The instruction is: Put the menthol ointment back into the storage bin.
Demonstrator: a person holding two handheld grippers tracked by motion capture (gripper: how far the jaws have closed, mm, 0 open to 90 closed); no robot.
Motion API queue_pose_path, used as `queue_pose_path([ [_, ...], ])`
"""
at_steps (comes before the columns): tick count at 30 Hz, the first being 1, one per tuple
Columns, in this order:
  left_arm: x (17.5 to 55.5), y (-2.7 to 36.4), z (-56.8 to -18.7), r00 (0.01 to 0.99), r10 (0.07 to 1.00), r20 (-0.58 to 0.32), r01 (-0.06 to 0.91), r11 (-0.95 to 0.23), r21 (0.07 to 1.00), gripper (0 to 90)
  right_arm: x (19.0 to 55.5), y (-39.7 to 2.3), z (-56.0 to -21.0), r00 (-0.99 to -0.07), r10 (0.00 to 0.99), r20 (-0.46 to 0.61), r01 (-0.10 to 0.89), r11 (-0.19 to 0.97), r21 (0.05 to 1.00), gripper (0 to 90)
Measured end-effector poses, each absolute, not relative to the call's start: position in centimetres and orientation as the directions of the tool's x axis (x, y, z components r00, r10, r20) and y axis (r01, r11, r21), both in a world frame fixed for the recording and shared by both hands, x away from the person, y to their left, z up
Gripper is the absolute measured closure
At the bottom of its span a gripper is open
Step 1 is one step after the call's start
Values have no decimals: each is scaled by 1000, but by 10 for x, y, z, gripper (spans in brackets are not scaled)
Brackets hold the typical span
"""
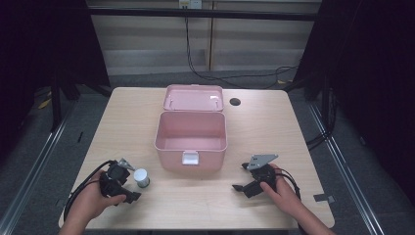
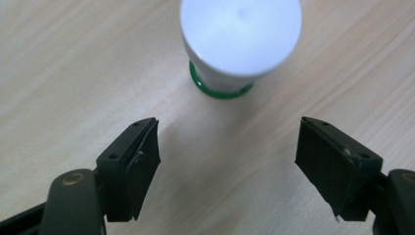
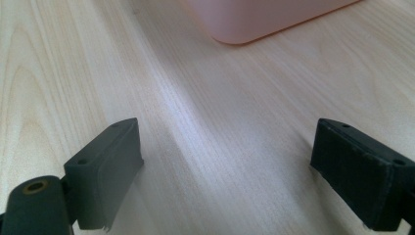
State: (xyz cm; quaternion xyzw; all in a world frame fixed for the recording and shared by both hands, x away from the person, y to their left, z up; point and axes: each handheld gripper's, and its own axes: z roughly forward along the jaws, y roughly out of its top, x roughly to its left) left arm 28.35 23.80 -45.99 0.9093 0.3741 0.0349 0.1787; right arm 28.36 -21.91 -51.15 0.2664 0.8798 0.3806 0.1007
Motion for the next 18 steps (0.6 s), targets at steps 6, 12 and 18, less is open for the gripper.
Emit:
queue_pose_path([
  [6,294,232,-448,720,691,-65,673,-673,306,249,284,-219,-511,-838,545,26,392,568,723,109],
  [12,301,223,-441,722,687,-83,682,-685,258,258,284,-219,-511,-838,546,26,393,568,723,109],
  [18,307,218,-439,722,687,-85,685,-693,223,274,284,-219,-511,-838,545,25,392,569,723,109],
])
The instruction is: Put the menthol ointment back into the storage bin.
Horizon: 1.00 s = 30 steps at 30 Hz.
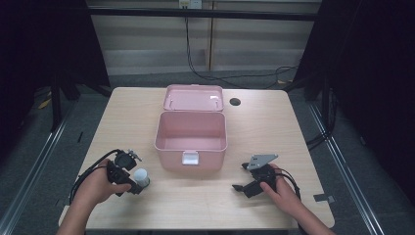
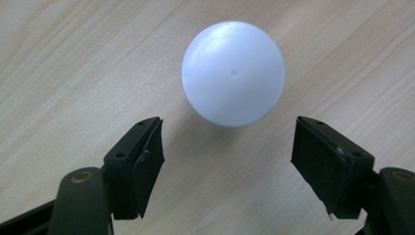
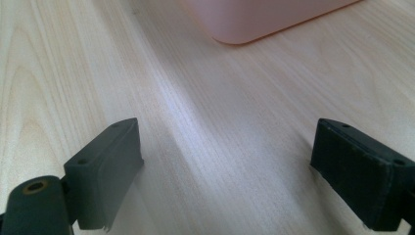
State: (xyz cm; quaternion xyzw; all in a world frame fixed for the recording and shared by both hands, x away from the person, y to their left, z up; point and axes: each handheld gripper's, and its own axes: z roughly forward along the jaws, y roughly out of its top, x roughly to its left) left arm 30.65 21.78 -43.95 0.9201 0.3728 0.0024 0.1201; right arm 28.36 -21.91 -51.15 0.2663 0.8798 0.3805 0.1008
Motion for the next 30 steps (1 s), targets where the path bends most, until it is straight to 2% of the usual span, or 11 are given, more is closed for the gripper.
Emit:
queue_pose_path([
  [18,326,206,-435,710,699,-90,701,-686,194,327,284,-219,-511,-837,546,26,393,568,723,109],
  [30,332,197,-433,696,711,-94,716,-678,167,409,284,-219,-511,-838,545,25,392,569,723,109],
])
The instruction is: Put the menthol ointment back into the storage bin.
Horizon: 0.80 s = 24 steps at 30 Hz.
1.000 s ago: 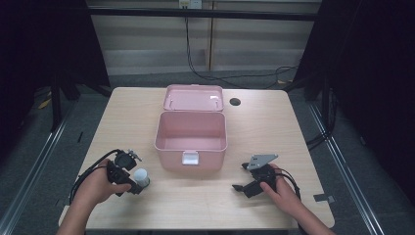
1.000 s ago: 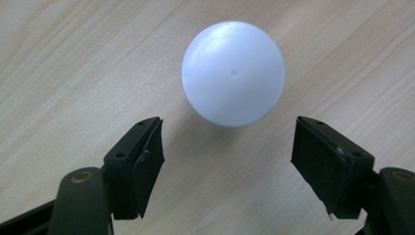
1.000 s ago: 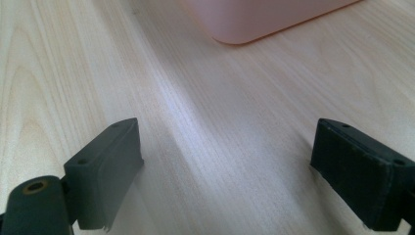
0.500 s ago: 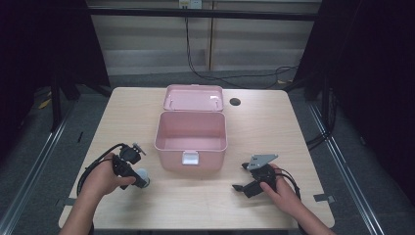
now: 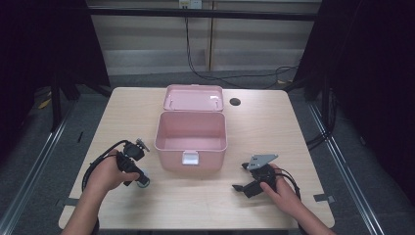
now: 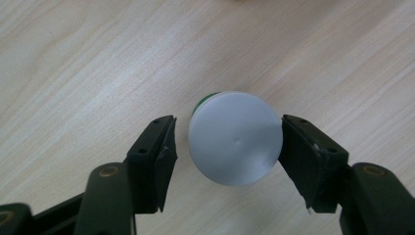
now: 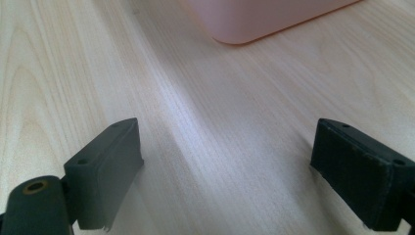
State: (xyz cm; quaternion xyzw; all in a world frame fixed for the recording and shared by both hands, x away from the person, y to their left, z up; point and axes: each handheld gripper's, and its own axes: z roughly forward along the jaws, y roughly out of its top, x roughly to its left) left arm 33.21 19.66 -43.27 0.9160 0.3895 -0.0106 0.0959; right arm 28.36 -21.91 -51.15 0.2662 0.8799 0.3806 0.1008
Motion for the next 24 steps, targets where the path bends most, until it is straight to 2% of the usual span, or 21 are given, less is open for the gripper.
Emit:
queue_pose_path([
  [7,334,194,-429,687,720,-103,726,-670,155,496,284,-219,-511,-838,546,26,393,568,723,109],
  [24,334,194,-405,660,740,-130,751,-649,118,503,284,-219,-511,-838,545,26,392,568,723,109],
])
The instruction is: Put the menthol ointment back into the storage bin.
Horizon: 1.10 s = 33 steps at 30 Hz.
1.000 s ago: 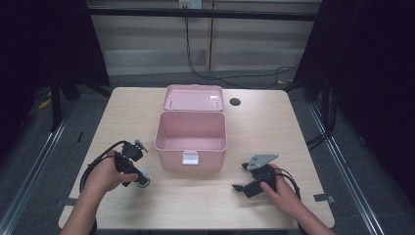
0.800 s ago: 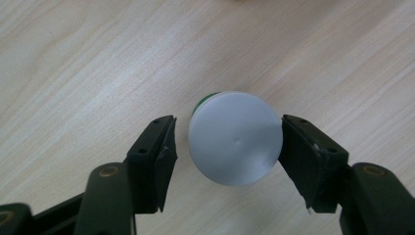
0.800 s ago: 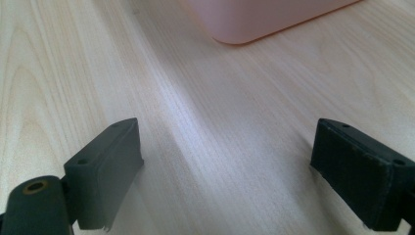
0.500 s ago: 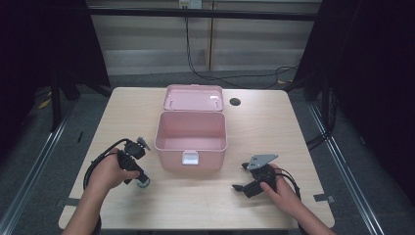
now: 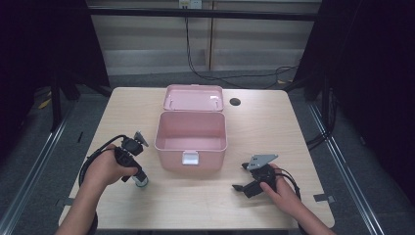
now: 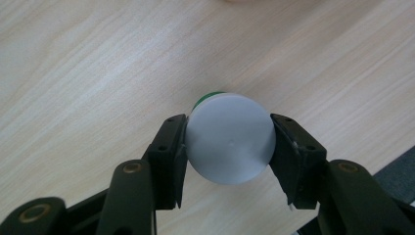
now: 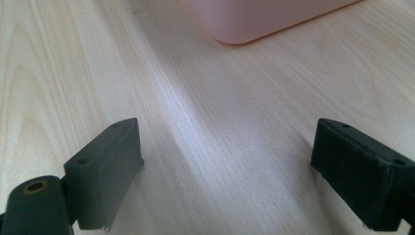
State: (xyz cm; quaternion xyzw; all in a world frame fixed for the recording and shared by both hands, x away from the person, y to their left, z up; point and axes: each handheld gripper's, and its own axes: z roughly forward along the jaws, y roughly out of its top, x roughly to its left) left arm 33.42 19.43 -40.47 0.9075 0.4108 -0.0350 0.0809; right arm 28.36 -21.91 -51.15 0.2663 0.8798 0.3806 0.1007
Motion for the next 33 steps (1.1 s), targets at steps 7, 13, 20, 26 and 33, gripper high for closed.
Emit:
queue_pose_path([
  [7,336,190,-386,651,745,-145,759,-641,115,503,284,-219,-512,-838,546,23,389,568,725,109],
  [13,339,186,-371,646,750,-140,763,-638,105,503,284,-219,-512,-838,545,22,388,568,725,109],
  [20,342,183,-354,645,750,-144,764,-636,112,503,284,-219,-511,-838,546,23,390,568,725,109],
  [26,346,182,-341,639,755,-143,769,-629,117,503,284,-219,-511,-838,546,23,390,568,725,109],
  [33,350,178,-329,639,757,-136,769,-626,127,503,284,-219,-511,-838,546,23,390,568,725,109],
])
